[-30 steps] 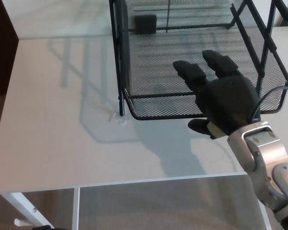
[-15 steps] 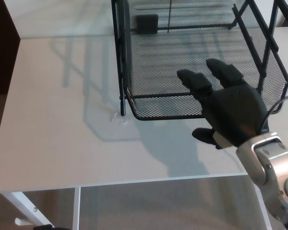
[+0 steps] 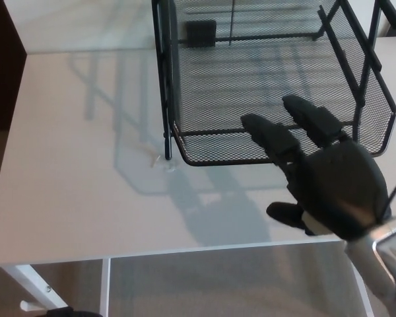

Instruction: The robot walk towards a table in front and then pushes a layer of a file tray back to its original position using its right hand

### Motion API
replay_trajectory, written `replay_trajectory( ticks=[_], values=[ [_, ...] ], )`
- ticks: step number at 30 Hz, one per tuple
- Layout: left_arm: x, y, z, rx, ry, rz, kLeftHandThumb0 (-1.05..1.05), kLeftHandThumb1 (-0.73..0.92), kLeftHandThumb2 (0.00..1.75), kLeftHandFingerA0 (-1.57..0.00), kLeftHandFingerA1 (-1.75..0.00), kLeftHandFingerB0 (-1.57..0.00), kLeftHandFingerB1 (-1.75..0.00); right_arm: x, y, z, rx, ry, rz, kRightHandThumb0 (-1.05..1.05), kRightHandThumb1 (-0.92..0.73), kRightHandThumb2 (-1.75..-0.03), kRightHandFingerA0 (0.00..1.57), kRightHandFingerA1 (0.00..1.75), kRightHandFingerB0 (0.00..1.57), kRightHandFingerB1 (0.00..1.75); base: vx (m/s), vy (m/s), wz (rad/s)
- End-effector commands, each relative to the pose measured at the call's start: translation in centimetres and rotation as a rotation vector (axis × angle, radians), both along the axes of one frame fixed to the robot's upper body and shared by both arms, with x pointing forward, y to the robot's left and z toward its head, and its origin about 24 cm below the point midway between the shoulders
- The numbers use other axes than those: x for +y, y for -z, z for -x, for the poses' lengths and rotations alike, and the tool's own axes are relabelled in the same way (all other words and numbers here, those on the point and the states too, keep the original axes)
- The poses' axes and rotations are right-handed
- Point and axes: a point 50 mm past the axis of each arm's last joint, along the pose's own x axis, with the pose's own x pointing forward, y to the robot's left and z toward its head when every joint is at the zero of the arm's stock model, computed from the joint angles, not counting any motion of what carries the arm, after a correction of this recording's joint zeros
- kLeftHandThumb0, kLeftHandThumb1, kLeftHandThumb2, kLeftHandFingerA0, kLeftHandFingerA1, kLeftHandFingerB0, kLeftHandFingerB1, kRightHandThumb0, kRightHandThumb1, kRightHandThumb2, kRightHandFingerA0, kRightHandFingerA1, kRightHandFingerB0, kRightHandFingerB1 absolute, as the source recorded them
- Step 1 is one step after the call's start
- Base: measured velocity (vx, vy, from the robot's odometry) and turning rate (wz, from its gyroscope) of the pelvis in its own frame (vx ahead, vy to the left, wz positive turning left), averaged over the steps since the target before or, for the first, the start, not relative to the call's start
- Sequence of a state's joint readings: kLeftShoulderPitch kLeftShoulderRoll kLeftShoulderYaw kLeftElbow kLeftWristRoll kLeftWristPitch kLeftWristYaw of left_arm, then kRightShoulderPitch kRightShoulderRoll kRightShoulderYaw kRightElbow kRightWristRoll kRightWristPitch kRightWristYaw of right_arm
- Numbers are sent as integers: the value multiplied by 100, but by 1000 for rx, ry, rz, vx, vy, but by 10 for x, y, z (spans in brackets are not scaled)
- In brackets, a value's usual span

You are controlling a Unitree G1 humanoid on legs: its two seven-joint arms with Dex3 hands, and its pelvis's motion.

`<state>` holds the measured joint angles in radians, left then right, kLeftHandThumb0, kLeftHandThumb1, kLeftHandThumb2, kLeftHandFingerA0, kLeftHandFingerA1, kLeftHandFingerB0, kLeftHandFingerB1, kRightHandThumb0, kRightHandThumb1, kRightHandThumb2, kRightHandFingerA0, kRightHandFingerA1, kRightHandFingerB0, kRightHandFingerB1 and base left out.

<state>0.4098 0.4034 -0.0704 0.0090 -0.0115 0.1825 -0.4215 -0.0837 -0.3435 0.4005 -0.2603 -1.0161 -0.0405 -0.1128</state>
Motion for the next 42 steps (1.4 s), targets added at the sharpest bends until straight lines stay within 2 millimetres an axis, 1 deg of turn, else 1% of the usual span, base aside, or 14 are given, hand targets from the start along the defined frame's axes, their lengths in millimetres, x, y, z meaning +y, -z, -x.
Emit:
replay_trajectory(
  ticks=[1,8,12,13,14,16,17,18,20,21,26,28,31,42],
  values=[
    [4,0,3,20,20,-49,-10,63,58,-50,-45,-39,-39,1,-15,32,-66,-90,-36,-68,-44,-81,0,15,2,30,0,0,0],
    [3,3,1,25,17,-40,-11,62,58,-50,-45,-37,-39,-4,-40,83,-141,-186,-100,-68,-44,-81,1,13,1,27,0,0,0],
    [7,2,0,12,30,-60,-12,62,58,-51,-45,-38,-39,-15,-44,111,-193,-228,-201,-69,-45,-79,11,21,2,35,0,0,0],
    [8,2,1,16,26,-57,-13,62,59,-50,-45,-38,-40,-20,-42,117,-177,-222,-233,-66,-50,-57,12,24,10,33,0,0,0],
    [8,4,2,27,1,-33,-11,63,58,-50,-46,-37,-39,-30,-36,125,-142,-192,-268,-33,-27,-86,0,49,3,49,0,0,0],
    [7,3,4,25,5,-34,-12,63,58,-50,-45,-37,-39,-42,-27,134,-108,-141,-309,-32,-25,-85,0,48,3,49,0,0,0],
    [7,4,6,24,5,-35,-12,63,59,-50,-45,-37,-39,-49,-21,139,-80,-105,-336,-61,-48,-55,20,30,19,34,0,0,0],
    [6,5,6,20,18,-51,-14,62,59,-50,-45,-38,-39,-59,-12,142,-41,-62,-367,-30,-24,-85,7,51,9,51,0,0,0],
    [6,6,8,23,13,-55,-13,62,59,-51,-45,-38,-39,-71,2,148,15,-3,-382,-29,-25,-86,9,51,10,52,0,0,0],
    [7,7,9,30,0,-52,-12,62,58,-51,-45,-38,-39,-77,10,149,51,25,-390,-60,-49,-56,28,31,24,33,0,0,0],
    [10,11,14,51,-53,-33,-9,63,58,-51,-44,-37,-39,-110,58,146,285,227,-453,-63,-50,-56,32,31,33,34,0,0,0],
    [11,13,18,58,-58,-33,-9,63,58,-51,-44,-37,-38,-130,90,146,470,355,-533,-55,-47,-56,34,33,35,33,0,0,0],
    [11,16,19,61,-72,-42,-10,62,58,-52,-44,-38,-39,-146,114,141,670,509,-702,-55,-44,-54,39,40,39,33,0,0,0],
    [13,16,12,54,-85,-40,-11,61,58,-51,-45,-38,-39,-167,143,131,808,624,-680,-62,-43,-55,40,45,39,37,0,0,0]
  ],
)
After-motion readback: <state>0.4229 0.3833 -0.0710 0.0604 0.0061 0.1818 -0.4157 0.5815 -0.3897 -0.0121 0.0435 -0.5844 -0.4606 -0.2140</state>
